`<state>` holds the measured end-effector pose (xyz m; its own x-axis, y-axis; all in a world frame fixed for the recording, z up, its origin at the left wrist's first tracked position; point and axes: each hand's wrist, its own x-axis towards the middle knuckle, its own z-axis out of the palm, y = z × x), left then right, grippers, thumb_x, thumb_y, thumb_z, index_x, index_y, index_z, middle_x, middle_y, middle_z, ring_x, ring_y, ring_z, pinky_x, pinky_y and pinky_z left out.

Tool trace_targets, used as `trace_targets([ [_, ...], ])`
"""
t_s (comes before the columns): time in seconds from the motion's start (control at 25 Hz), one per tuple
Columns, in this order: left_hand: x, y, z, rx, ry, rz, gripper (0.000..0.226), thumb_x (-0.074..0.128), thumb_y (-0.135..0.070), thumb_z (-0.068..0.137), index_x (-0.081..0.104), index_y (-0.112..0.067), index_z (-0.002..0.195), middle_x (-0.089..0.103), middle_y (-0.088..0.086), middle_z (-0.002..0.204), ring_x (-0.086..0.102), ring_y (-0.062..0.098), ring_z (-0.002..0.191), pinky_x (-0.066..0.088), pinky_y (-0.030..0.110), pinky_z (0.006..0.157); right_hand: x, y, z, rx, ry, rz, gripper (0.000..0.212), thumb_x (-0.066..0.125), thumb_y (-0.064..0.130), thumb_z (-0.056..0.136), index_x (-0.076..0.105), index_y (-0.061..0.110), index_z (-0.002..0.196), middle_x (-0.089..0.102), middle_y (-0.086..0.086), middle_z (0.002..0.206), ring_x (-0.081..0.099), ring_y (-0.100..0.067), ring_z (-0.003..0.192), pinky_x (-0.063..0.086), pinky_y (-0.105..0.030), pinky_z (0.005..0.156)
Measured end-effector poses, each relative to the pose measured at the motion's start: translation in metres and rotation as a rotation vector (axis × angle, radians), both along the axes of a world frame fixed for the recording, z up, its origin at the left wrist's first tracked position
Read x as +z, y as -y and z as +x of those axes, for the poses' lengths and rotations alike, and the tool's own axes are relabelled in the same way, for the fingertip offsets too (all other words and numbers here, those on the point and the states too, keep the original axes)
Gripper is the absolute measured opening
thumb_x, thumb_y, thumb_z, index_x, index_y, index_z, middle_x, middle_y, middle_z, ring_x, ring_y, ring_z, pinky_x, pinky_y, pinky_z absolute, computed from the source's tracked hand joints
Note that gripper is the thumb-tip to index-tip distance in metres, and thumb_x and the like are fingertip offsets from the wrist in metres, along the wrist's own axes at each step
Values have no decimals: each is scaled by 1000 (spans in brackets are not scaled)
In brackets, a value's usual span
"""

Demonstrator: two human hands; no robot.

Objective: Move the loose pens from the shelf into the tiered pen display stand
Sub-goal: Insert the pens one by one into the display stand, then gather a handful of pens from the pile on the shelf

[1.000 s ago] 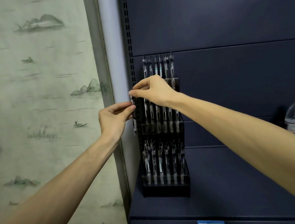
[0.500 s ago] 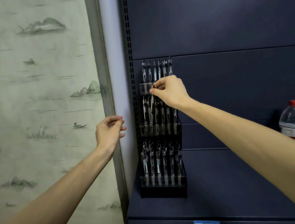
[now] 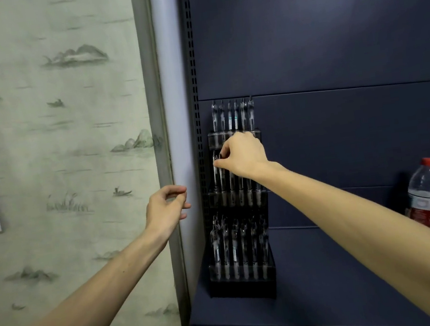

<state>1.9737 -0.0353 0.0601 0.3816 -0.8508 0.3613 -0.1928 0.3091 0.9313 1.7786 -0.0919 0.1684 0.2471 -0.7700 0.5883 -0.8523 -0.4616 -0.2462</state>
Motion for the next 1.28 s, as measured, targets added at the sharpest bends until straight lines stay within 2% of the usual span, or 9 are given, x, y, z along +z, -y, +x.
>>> trace_targets([
  [0.12,-2,-6,0,30,-6,-1,13,59,-6,100,70,-7,107,70,6,102,71,8,68,53,19,53,2,-5,-13,20,137,-59,32,72,58,83,77,26,82,70,3,99,59,-23,111,55,-42,90],
  [0.28,-5,-14,-29,25,-69,-114,16,60,-2,98,68,-15,96,73,5,91,67,8,61,51,23,52,-7,-17,-39,-21,298,-200,38,61,46,97,64,20,124,57,1,132,47,-21,127,44,-38,104],
  [0.4,-5,-21,-61,-39,-50,-189,19,59,0,97,67,-18,94,72,8,84,61,11,55,46,24,53,-34,-22,-63,-70,392,-146,46,58,42,100,53,18,139,52,0,142,42,-21,136,41,-42,110],
  [0.48,-6,-28,-85,-61,-18,-205,18,60,-4,97,67,-20,92,71,9,82,59,15,56,46,23,52,-54,-28,-82,-92,417,-92,48,58,41,101,51,17,141,50,-1,145,40,-21,138,41,-42,111],
  [0.6,-11,-41,-119,-60,103,-201,10,63,-26,93,67,-33,87,72,0,77,62,25,58,55,40,60,-75,-42,-113,-104,404,-51,50,57,42,101,49,15,143,50,-2,147,39,-22,140,39,-41,112],
  [0.8,4,-52,-197,-75,197,-142,12,62,-23,97,65,-31,89,73,-8,78,67,11,57,59,49,75,-89,-80,-193,-118,231,-28,56,51,48,102,47,12,145,51,-4,147,37,-26,140,35,-40,112],
  [0.92,6,-56,-261,-105,229,-156,12,60,-20,96,65,-31,96,73,-10,85,69,8,61,59,51,76,-92,-113,-253,-49,187,-76,52,51,47,103,48,14,144,50,-2,146,36,-22,141,33,-37,112],
  [1.12,5,-91,-438,-293,233,-210,11,59,-24,101,65,-29,110,73,-11,93,72,6,76,61,51,76,-91,-174,-414,-110,323,-255,42,56,36,101,57,11,134,60,-4,134,50,-23,128,40,-38,108],
  [1.28,-1,-115,-568,-489,184,-283,18,57,-22,101,69,-28,114,75,-5,105,73,12,88,62,45,80,-105,-217,-524,-224,520,-244,36,58,32,102,58,13,132,61,-1,132,51,-18,126,40,-34,108],
])
